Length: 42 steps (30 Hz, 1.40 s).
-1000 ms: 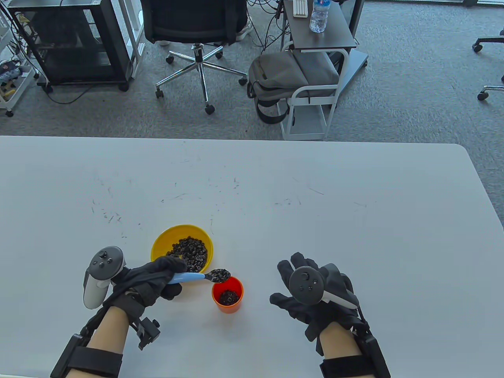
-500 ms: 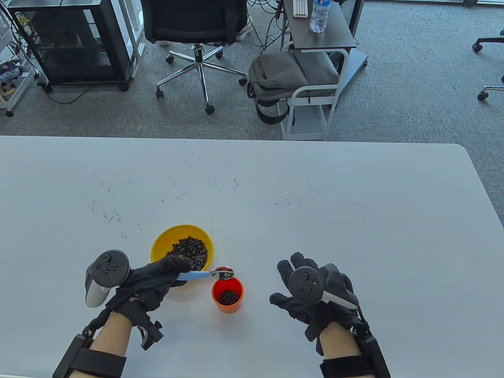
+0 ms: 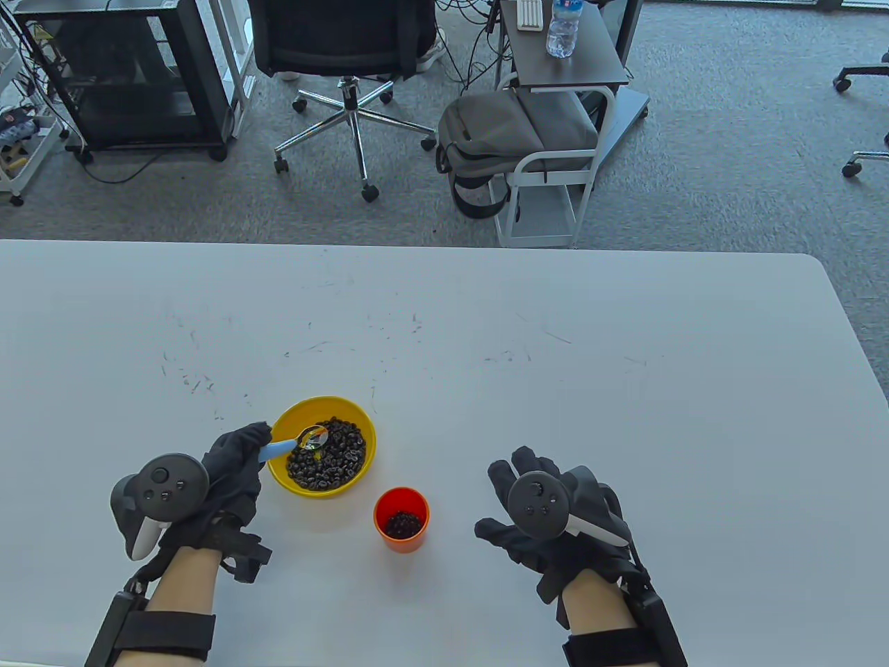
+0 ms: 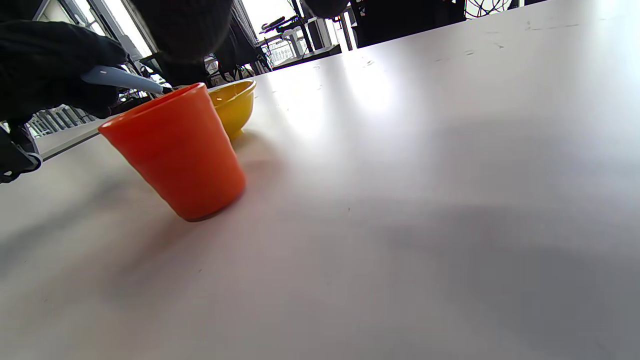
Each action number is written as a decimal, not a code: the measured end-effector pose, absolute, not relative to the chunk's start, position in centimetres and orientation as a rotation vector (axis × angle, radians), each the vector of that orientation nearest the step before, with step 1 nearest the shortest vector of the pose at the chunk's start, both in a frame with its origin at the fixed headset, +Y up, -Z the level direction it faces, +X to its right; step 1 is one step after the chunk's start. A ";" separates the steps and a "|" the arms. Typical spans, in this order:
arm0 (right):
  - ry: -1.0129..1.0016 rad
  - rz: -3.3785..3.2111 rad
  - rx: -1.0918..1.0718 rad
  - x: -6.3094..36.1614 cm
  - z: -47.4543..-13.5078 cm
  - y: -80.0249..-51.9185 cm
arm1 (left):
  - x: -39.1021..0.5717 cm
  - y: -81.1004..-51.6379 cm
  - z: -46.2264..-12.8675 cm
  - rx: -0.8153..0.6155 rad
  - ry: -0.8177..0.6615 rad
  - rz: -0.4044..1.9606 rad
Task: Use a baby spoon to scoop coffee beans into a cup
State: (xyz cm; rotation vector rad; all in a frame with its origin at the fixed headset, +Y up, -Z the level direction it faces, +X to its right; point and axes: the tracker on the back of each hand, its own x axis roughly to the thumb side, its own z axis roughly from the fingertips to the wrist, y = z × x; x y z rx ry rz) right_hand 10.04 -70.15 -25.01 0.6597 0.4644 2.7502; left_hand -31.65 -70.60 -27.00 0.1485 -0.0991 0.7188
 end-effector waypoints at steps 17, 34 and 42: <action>0.467 2.752 0.657 10.1 -25.1 -70.2 | -32.2 -73.2 -28.0 -0.048 -0.026 0.680; 0.455 2.754 0.646 10.3 -25.2 -70.2 | -30.2 -71.4 -27.7 -0.048 -0.189 0.363; 0.395 2.768 0.629 10.6 -25.2 -69.9 | -27.1 -69.6 -26.7 0.029 -0.346 0.253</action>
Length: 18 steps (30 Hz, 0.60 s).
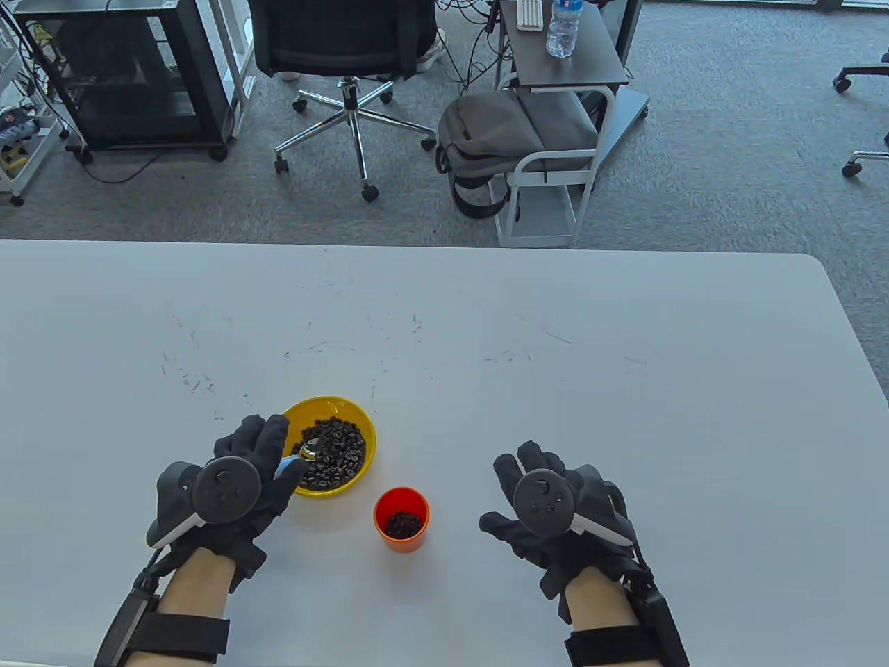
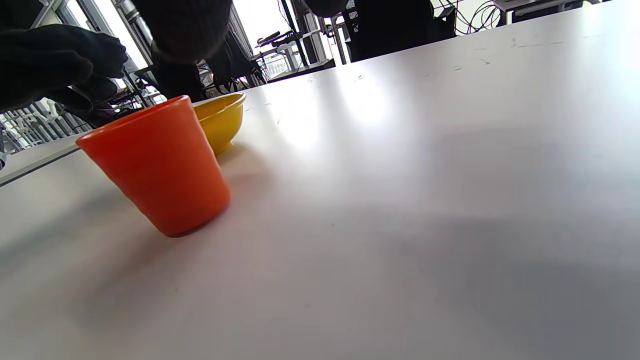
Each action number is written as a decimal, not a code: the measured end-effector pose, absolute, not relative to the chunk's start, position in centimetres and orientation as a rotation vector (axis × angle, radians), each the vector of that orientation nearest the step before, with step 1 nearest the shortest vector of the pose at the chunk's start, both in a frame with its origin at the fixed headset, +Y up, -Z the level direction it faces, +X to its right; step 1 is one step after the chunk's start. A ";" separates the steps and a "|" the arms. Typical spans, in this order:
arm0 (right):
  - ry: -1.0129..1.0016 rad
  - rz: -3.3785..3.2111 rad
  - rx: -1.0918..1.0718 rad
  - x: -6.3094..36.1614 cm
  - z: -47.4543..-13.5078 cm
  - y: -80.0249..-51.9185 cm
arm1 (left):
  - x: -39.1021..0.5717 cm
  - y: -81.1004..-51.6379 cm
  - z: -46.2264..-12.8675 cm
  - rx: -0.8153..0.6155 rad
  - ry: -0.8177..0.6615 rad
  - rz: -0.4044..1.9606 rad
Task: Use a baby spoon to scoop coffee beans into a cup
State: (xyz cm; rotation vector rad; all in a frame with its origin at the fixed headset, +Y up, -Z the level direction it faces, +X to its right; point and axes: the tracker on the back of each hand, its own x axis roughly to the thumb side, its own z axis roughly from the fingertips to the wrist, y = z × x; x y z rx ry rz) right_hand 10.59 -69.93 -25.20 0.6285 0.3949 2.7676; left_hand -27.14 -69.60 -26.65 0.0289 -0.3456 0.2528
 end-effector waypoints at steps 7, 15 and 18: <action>0.288 2.807 0.625 10.9 -25.2 -69.4 | -24.8 -69.4 -26.1 0.034 -0.441 0.119; 0.051 2.848 0.596 12.0 -24.8 -68.0 | -24.3 -69.5 -25.8 -0.013 -0.484 0.163; 0.008 2.855 0.581 12.3 -24.6 -67.7 | -24.1 -69.6 -25.8 -0.015 -0.490 0.135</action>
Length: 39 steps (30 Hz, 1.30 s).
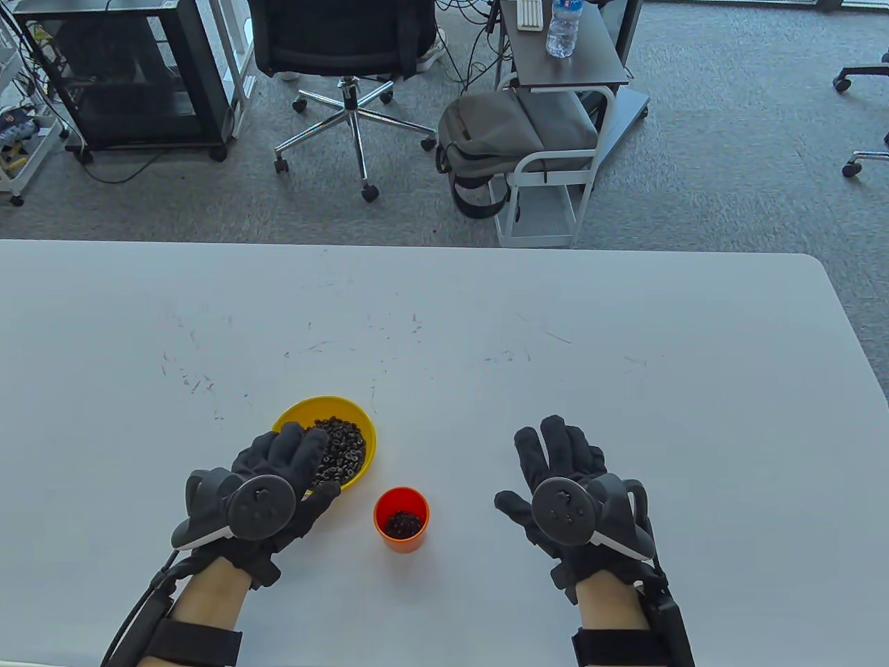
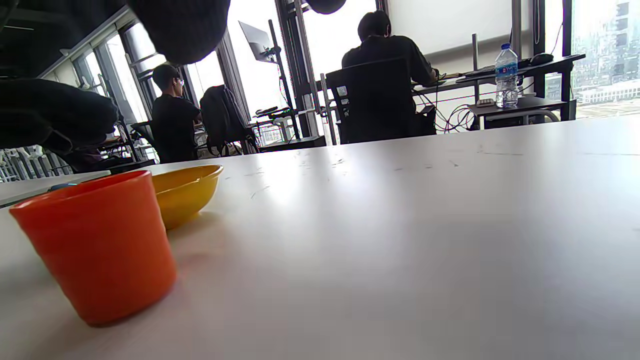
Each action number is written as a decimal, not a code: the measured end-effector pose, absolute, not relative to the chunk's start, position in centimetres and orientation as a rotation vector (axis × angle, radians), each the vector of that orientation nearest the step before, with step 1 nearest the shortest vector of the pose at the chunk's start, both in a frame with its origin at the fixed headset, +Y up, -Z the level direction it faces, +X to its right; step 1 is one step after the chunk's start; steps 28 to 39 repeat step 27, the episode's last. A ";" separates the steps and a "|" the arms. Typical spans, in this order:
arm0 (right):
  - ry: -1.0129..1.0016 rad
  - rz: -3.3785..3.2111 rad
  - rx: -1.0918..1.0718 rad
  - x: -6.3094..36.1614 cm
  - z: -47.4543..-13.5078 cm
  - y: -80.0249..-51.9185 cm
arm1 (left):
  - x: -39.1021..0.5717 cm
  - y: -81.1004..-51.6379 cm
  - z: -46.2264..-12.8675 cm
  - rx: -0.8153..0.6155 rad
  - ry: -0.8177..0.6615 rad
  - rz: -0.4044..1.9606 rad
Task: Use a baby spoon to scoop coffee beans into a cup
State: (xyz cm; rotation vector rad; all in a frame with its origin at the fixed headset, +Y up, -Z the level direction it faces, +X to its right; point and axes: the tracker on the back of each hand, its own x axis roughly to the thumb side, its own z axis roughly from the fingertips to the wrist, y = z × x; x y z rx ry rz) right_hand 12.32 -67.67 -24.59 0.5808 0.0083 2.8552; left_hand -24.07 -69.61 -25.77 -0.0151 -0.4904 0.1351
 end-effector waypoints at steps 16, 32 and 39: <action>0.068 2.839 0.533 12.9 -24.7 -67.9 | -24.1 -69.7 -25.6 0.010 -0.479 0.132; 0.086 2.830 0.538 12.8 -24.7 -67.9 | -24.1 -69.7 -25.6 -0.012 -0.473 0.124; 0.086 2.830 0.538 12.8 -24.7 -67.9 | -24.1 -69.7 -25.6 -0.012 -0.473 0.124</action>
